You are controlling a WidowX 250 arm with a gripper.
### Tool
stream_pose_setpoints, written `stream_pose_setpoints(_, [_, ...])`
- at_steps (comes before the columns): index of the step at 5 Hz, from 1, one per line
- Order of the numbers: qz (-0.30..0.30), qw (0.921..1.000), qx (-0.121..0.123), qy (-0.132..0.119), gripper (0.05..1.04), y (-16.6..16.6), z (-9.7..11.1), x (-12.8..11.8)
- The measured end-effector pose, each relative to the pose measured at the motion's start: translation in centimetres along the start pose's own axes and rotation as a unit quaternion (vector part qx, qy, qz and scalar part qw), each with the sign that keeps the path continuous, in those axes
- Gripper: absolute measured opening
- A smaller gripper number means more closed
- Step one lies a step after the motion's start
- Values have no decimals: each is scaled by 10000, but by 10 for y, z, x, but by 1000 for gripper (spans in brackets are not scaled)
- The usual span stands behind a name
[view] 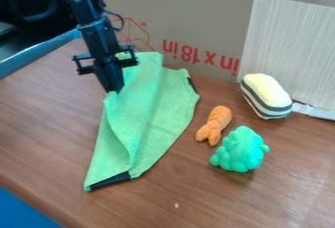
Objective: Unfold the cloth from top right to bottom left
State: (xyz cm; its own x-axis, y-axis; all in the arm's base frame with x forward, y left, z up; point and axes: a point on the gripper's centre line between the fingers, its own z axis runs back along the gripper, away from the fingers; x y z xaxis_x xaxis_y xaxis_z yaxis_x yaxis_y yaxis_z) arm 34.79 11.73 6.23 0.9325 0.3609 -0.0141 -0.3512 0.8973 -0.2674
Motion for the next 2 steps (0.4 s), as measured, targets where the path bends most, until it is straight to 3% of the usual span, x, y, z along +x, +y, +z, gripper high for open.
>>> stream_pose_setpoints(2, [446,9967,677,59,59,35,5,-7])
